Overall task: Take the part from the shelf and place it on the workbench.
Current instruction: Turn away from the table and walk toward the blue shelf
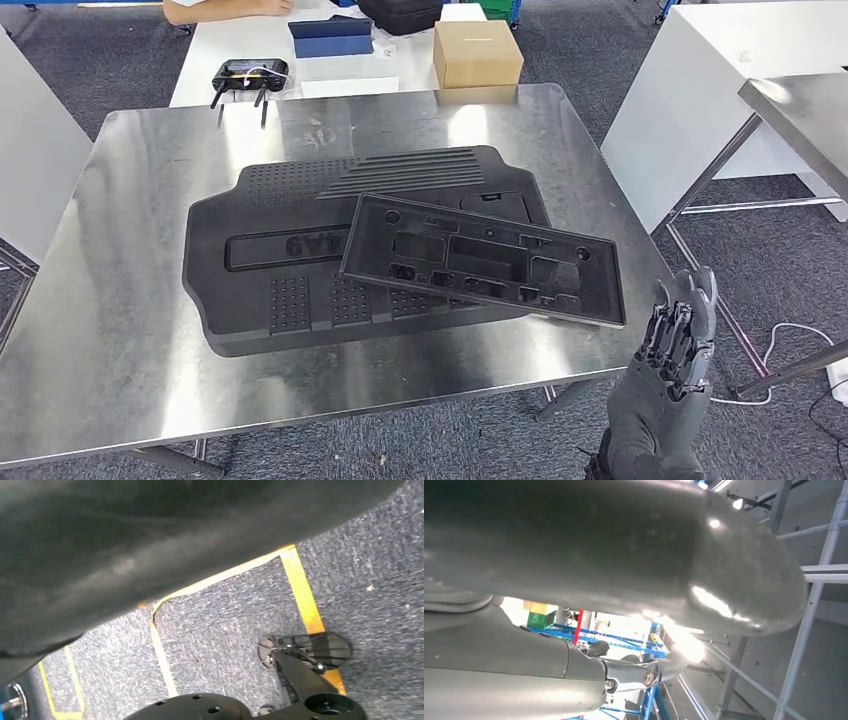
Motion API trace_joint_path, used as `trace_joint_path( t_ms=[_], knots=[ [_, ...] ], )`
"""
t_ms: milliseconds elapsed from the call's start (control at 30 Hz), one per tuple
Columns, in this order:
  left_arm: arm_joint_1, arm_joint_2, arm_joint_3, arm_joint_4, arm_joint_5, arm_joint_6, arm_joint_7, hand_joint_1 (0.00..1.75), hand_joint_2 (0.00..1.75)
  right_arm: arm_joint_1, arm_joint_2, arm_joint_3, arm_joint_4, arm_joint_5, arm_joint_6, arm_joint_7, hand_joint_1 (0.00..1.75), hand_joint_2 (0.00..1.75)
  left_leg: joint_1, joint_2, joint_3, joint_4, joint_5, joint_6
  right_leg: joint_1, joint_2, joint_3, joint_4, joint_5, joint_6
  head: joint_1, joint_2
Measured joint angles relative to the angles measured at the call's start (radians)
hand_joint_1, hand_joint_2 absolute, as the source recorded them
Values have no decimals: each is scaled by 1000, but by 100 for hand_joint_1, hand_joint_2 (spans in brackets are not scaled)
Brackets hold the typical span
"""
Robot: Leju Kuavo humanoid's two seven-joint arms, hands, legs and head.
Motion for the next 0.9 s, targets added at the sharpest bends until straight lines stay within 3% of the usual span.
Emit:
trace_joint_path(
  t_ms=[33, 100, 167, 200, 300, 333, 433, 500, 533, 633, 700, 800, 833, 900],
  knots=[
    [0, 0, 0, 0, 0, 0, 0, 0, 0, 0, 0, 0, 0, 0, 0, 0, 0, 0, -2, -1, -2, 0, 2, 1, 1, 0, 14, -20, 11, 4, 0, 0],
    [0, 0, 0, 0, 0, 0, 0, 0, 0, 0, 0, 0, 0, 0, 0, 0, 0, 0, -5, -4, -3, 0, 6, 0, 7, 2, 95, -162, 57, 8, 0, 0],
    [-1, -2, 0, 0, 0, 0, -1, 0, 0, 0, 0, 0, -1, -2, -1, 0, 0, 0, -10, -7, -3, 1, 9, -6, 16, 3, 158, -280, 92, 1, -1, 0],
    [-2, -3, 0, 0, 0, 0, -1, 0, 0, 0, 0, 0, -1, -3, -2, 0, 0, 0, -10, -7, -3, 1, 10, -10, 20, 4, 168, -303, 98, -5, -1, 0],
    [-1, -4, 0, 0, 0, -1, -1, 0, 0, 1, 0, -1, -2, -4, -3, 0, 0, 0, -7, -6, -6, 3, 10, -27, 16, 1, 169, -312, 113, -19, -1, 0],
    [0, -3, 0, 0, 0, -1, -1, 0, 0, 1, 1, -1, -2, -5, -3, 0, 0, 0, -7, -5, -13, 21, -6, -32, 11, -1, 172, -316, 119, -25, -2, 0],
    [0, -4, 0, 0, 0, -1, -2, 0, 0, 4, 4, -2, -1, -6, -4, 0, 0, 0, 0, 0, -75, 183, -110, -47, 2, -7, 171, -319, 129, -34, -5, 0],
    [1, -4, 0, 0, 0, -2, -2, 0, 0, 6, 5, -3, 0, -7, -5, 0, 0, 0, 7, 2, -106, 276, -146, -57, 1, -10, 167, -316, 130, -32, -5, 0],
    [2, -3, 0, 0, 0, -2, -2, 0, 0, 6, 5, -4, 1, -7, -6, 0, 0, 0, 12, 4, -96, 270, -136, -62, -1, -12, 166, -313, 130, -31, -5, 0],
    [1, -3, 0, 0, 0, -2, -4, 0, 0, 7, 5, -6, 2, -8, -6, 0, 0, 0, 24, 6, 8, 93, -59, -78, -7, -12, 159, -292, 123, -18, -6, 0],
    [-1, -5, 0, 0, 0, -4, -6, 0, 0, 8, 6, -8, 2, -9, -6, 0, 0, 0, 23, 0, 34, 32, -45, -71, -4, -12, 148, -279, 121, -2, -6, 0],
    [-1, -5, 0, 0, -1, -4, -8, 0, 0, 11, 7, -9, 2, -9, -6, 0, 0, 0, 15, -5, 16, 33, -34, -41, -5, -11, 134, -278, 127, 19, -4, 0],
    [-1, -4, 0, 0, -1, -4, -8, 0, 0, 12, 7, -10, 2, -10, -7, 0, 0, 0, 13, -5, 11, 31, -28, -31, -6, -10, 124, -265, 117, 21, -3, 0],
    [-2, -3, 1, 0, -2, -4, -9, 0, 0, 13, 7, -14, 2, -18, -7, 0, 0, 0, 12, -4, -6, 29, -15, -12, -8, -5, 82, -181, 60, 14, 1, 0]
  ],
)
